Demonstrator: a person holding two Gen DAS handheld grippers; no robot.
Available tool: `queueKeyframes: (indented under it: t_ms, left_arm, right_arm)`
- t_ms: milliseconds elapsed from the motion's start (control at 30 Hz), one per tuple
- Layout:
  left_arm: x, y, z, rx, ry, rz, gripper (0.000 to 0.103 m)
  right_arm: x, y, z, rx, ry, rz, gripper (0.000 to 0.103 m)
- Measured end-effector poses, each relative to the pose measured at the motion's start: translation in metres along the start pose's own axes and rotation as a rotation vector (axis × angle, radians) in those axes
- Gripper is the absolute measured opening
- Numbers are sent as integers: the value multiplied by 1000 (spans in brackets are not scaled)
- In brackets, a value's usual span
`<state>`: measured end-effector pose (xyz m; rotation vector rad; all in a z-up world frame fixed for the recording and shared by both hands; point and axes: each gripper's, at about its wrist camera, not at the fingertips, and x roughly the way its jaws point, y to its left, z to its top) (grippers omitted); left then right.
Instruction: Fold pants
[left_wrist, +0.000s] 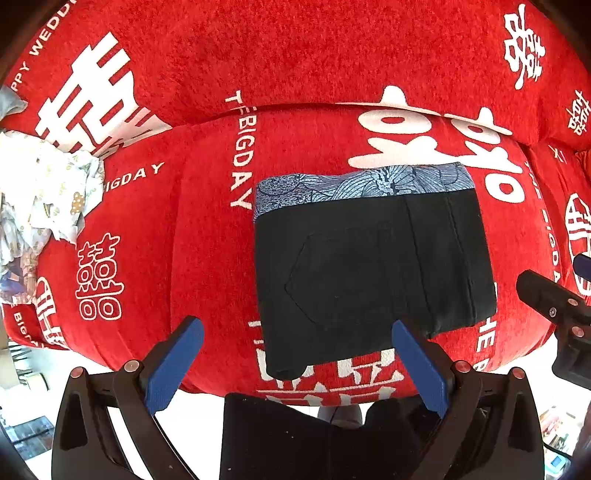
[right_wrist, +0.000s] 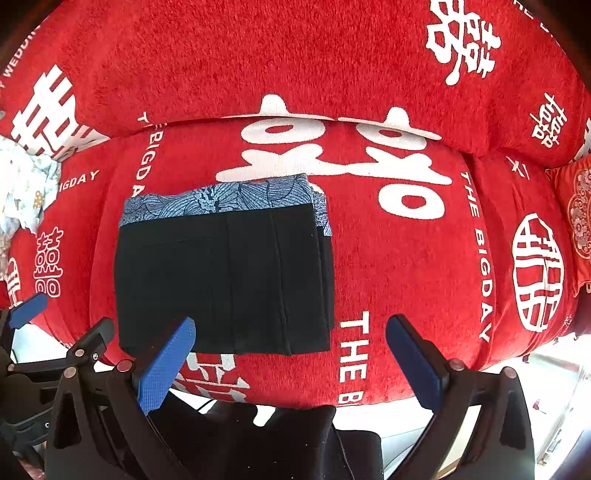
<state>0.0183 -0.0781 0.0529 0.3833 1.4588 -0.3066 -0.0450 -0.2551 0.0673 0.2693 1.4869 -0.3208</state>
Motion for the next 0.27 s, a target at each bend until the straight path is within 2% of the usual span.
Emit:
queueKeyframes:
  t_ms: [267]
  left_arm:
    - [2,2,1,-8,0,-17,102]
  right_arm:
    - [3,-2,-1,5,5,-2,103]
